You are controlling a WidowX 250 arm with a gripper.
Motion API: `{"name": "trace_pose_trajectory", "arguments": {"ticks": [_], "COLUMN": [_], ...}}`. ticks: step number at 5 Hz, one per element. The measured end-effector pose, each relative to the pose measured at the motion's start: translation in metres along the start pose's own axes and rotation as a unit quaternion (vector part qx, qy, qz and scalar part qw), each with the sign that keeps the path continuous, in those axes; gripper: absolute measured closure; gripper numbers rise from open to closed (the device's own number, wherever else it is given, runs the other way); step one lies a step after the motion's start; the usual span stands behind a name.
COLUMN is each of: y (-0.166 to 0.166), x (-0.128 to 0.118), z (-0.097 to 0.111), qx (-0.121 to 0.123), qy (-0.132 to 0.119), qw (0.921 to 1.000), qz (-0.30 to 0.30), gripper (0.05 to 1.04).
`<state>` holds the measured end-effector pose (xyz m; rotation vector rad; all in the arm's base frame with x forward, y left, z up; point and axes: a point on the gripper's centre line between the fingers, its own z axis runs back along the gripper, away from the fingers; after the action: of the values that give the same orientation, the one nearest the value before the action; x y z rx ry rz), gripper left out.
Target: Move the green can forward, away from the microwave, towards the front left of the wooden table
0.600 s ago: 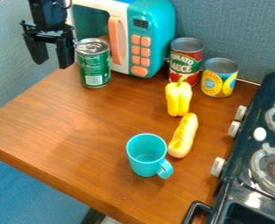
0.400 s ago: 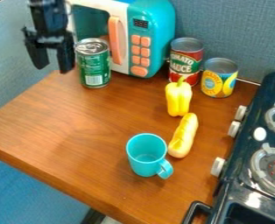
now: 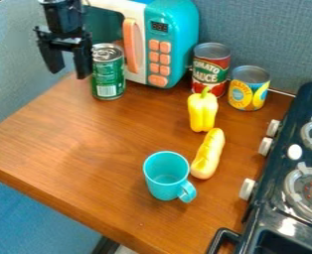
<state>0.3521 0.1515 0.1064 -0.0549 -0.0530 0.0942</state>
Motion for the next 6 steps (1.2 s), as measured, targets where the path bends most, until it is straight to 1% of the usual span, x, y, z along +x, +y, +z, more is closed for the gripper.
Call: {"name": "trace_pose_trajectory", "arguments": {"ticks": [1,2,3,4,5,6], "y": [-0.004,-0.003,0.003,0.006,0.010,0.016], "x": [0.012,0.022,0.040,0.055,0.066,0.074], "z": [0.006,0.010,0.015,0.019,0.015,0.004], "qx": [-0.002,-0.004,-0.001,0.001,0.000,0.012], "qy": [-0.013,-0.020,-0.037,-0.044,-0.041,-0.035], "qw": [0.9999,0.9998,0.9993,0.9990,0.9992,0.9992], "qz": [-0.010,-0.008,-0.009,-0.012,-0.003,0.012], "gripper": [0.082,0.082,0.082,0.082,0.082,0.082]}}
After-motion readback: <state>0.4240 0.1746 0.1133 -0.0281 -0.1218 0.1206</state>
